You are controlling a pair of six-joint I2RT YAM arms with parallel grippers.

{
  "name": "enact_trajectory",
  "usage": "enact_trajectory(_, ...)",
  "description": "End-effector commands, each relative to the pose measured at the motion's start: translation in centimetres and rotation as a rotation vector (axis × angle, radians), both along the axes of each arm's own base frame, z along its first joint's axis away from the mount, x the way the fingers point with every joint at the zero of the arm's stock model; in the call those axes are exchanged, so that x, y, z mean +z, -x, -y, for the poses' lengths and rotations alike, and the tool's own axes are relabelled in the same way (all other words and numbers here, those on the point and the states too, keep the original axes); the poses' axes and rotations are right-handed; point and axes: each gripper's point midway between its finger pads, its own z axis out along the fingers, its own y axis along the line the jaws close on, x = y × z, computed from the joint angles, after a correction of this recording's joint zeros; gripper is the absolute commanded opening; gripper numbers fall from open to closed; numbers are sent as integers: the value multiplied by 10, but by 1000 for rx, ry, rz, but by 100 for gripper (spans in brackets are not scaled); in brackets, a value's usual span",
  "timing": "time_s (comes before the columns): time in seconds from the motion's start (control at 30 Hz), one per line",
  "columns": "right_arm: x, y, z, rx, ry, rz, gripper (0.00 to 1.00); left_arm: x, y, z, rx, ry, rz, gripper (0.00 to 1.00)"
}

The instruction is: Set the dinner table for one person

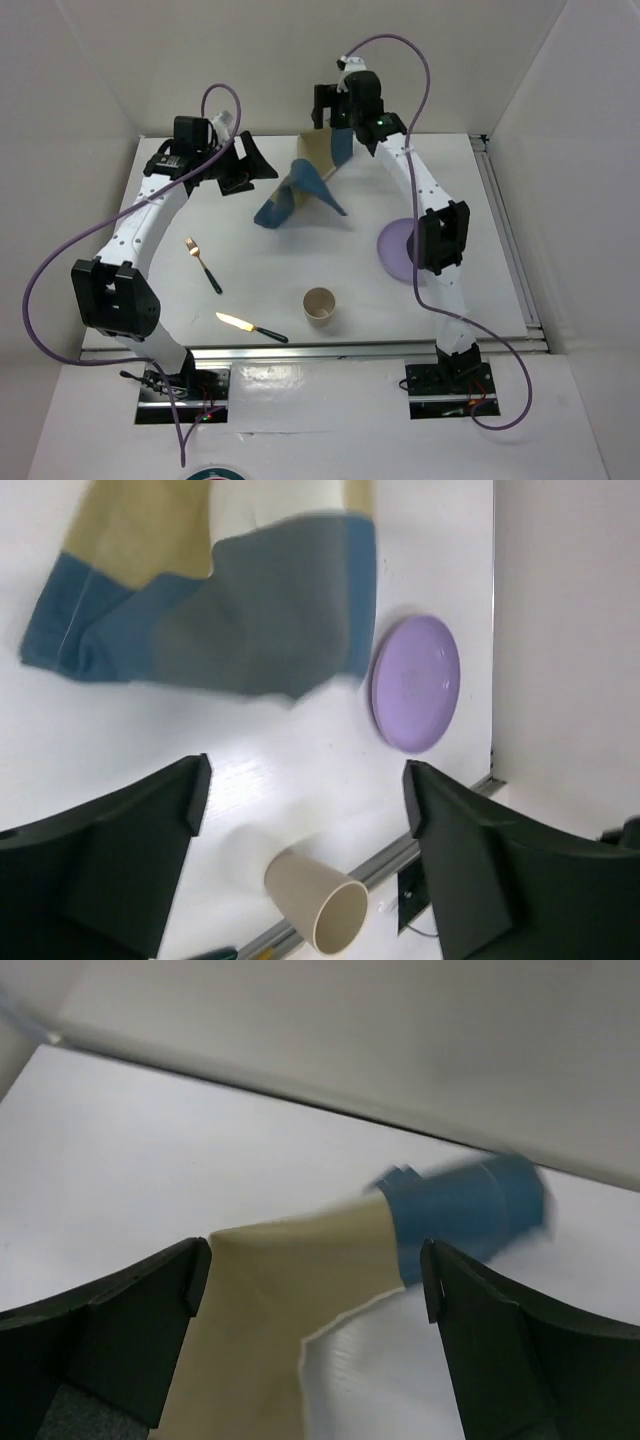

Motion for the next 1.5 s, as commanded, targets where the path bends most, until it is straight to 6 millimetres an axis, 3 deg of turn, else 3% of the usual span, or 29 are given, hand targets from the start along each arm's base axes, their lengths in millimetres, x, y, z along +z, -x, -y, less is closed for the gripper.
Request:
enact_trajectory(0.0, -42, 11, 28, -43, 80, -186, 100, 29, -2, 4, 9, 33, 112, 99)
enact_trajectory(0.03, -48, 14, 37, -65, 79, -204, 100, 18, -1, 2, 6, 3, 85, 99)
enact_trajectory(0.07, -19, 28, 45, -81, 55, -163, 100, 15, 0, 0, 14, -5, 75, 99)
enact_trajectory(0.1, -53, 38, 50, -94, 71, -211, 100, 13, 0, -2, 24, -13, 67, 99)
enact_trajectory(0.13, -54, 45, 60, -129, 49, -222, 100, 12, -3, -6, 46, -30, 69, 95)
enact_trajectory(0.17, -31, 57, 70, -147, 14, -195, 100, 9, -2, -8, 57, -40, 58, 87)
enact_trajectory(0.2, -36, 66, 71, -144, 3, -216, 97, 3, -2, -10, 68, -50, 47, 80)
enact_trajectory(0.23, -58, 76, 85, -184, 18, -277, 86, -7, -2, -19, 101, -74, 20, 74)
enact_trajectory(0.27, -54, 86, 87, -207, -21, -302, 79, -6, -2, -18, 111, -64, 11, 71)
enact_trajectory(0.3, -71, 97, 96, -230, -10, -364, 73, -25, -4, -20, 117, -77, -31, 67)
enact_trajectory(0.4, -79, 117, 107, -290, -46, -435, 59, -56, -4, -19, 134, -72, -133, 72)
enact_trajectory(0.43, -93, 129, 110, -306, -38, -487, 59, -75, -3, -14, 119, -54, -192, 83)
enact_trajectory(0.5, -98, 139, 113, -314, -114, -550, 59, -89, -1, -9, 121, -22, -256, 92)
enact_trajectory(0.53, -103, 148, 125, -328, -142, -582, 66, -97, 0, -8, 131, -16, -284, 97)
enact_trajectory(0.57, -102, 152, 123, -314, -198, -606, 71, -109, 5, -9, 140, -16, -325, 100)
enact_trajectory(0.63, -94, 158, 132, -310, -264, -608, 76, -119, 7, -12, 174, 5, -359, 100)
enact_trajectory(0.67, -100, 162, 135, -312, -287, -625, 84, -129, 10, -9, 173, 22, -383, 100)
enact_trajectory(0.77, -97, 172, 140, -300, -398, -663, 90, -140, 12, -7, 188, 114, -458, 100)
enact_trajectory(0.87, -90, 179, 140, -294, -444, -656, 92, -153, 8, -7, 225, 212, -482, 100)
enact_trajectory(1.03, -99, 184, 145, -314, -424, -659, 92, -178, -3, -7, 313, 319, -521, 100)
enact_trajectory(1.1, -103, 189, 147, -322, -409, -668, 93, -181, -11, -4, 339, 367, -538, 96)
enact_trajectory(1.17, -106, 195, 140, -293, -440, -692, 95, -191, -17, -6, 389, 424, -549, 94)
enact_trajectory(1.23, -105, 195, 144, -284, -510, -706, 97, -195, -24, -4, 396, 457, -551, 94)
enact_trajectory(1.4, -101, 193, 126, -236, -679, -752, 98, -192, -48, -2, 421, 468, -536, 96)
enact_trajectory(1.47, -103, 188, 121, -237, -727, -780, 98, -195, -53, -1, 429, 474, -546, 88)
